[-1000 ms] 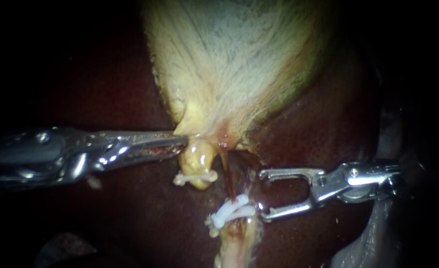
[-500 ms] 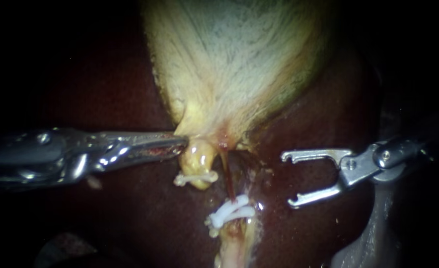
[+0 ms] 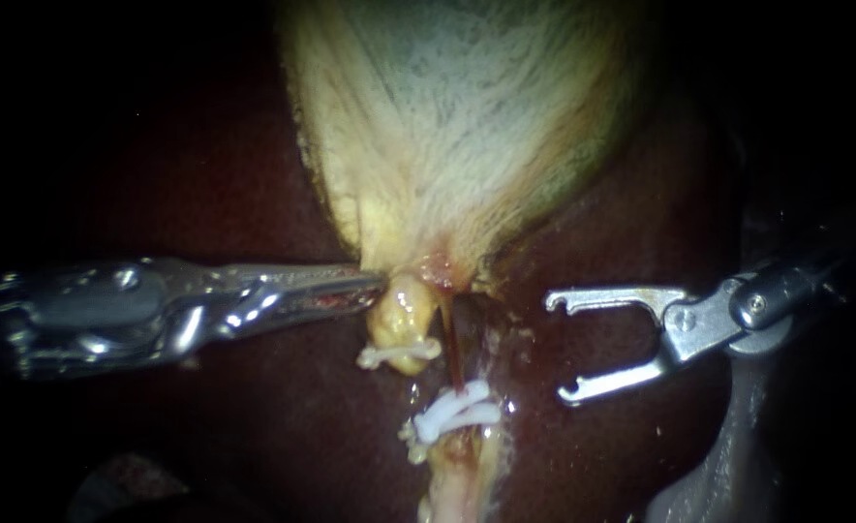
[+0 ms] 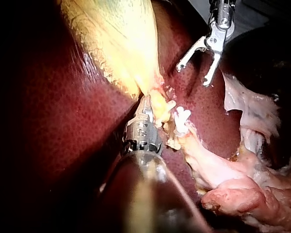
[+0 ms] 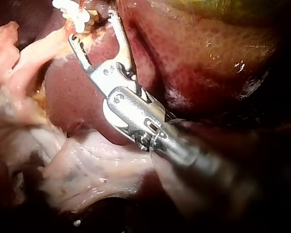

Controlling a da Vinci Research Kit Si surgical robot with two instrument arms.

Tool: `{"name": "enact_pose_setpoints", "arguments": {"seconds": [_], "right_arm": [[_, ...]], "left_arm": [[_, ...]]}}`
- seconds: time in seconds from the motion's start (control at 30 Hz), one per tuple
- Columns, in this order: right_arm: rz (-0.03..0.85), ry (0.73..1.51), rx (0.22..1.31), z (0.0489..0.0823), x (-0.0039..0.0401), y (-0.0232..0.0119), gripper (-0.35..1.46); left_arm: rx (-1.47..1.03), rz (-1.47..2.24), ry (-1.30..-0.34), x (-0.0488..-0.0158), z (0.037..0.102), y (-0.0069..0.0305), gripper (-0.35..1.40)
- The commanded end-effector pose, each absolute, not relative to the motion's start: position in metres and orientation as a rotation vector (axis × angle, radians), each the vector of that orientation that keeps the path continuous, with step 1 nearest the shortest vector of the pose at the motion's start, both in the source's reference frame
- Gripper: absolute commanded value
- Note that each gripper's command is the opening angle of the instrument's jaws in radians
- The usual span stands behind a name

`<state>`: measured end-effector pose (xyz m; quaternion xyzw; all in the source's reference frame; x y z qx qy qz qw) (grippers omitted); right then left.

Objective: Going back second clip right tube

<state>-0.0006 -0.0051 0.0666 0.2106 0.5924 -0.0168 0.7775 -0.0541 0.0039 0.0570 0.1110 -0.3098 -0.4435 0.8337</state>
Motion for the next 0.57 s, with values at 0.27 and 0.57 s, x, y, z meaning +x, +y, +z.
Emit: {"name": "enact_pose_setpoints", "arguments": {"seconds": [0.27,0.57], "right_arm": [[-0.035,1.281,0.456,0.0666,-0.0005,-0.005,0.6],[-0.035,1.281,0.456,0.0666,-0.0005,-0.005,0.6]], "left_arm": [[0.244,-0.935,-0.652,-0.0552,0.0573,0.0034,-0.35],[0.244,-0.934,-0.652,-0.0552,0.0573,0.0034,-0.35]]}}
